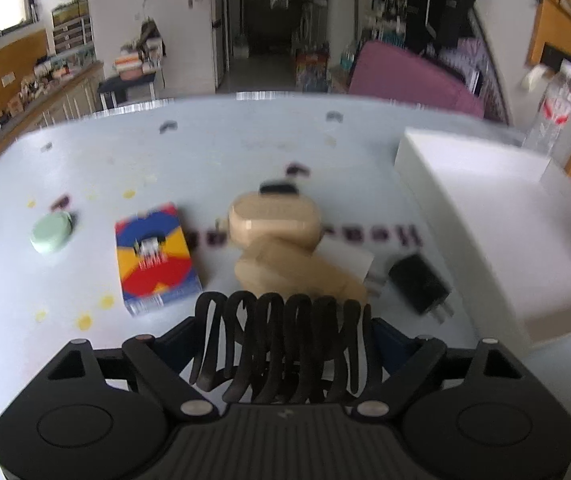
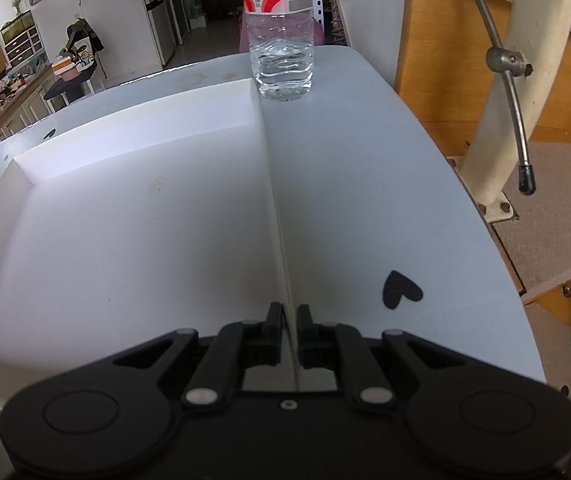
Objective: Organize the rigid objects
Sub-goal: 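Carry the claw clip into the white tray and open the left gripper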
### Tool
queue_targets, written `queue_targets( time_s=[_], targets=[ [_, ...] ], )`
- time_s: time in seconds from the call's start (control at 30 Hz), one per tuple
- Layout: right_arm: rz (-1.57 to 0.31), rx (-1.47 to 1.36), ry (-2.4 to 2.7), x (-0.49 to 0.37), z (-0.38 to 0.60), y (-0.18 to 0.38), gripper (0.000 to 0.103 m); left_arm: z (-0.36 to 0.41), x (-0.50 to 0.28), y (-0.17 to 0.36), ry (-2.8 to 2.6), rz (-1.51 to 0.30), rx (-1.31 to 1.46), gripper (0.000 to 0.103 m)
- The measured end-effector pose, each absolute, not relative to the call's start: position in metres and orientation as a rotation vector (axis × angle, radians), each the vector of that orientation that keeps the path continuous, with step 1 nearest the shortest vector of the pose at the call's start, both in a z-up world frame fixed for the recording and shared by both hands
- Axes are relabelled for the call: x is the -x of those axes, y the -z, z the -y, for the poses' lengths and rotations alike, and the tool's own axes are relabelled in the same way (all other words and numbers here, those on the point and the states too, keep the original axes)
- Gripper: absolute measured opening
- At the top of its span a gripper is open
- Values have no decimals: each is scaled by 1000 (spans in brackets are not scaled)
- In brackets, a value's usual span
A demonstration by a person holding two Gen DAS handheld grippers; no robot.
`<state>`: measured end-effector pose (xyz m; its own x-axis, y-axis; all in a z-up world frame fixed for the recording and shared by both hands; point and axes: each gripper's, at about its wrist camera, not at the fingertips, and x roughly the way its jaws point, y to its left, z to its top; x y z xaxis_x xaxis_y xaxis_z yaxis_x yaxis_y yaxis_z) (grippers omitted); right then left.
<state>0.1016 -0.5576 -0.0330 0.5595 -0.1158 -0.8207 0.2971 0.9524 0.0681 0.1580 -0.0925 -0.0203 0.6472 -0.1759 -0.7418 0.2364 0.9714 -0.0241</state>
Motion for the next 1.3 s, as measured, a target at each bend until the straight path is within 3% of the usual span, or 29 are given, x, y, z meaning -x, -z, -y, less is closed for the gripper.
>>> queue_targets(
  time_s=[0.17,0.33,0.8,1.03,1.3],
  targets=[
    [-955,-219,242,-102,559,33,7,117,-158,-20,315,-711,-74,89],
    [-954,-217,239,-102,559,33,7,189,-164,-37,519,-656,-101,89],
    [-957,-255,216,-102,566,34,6,383,-176,15,1071,-652,-329,89],
    [-966,-259,199,-103,568,34,5,425,-179,42,1210,-661,-569,90],
    [-963,-274,184,-102,571,34,5,442,-181,45,1316,-619,-614,90]
  ],
)
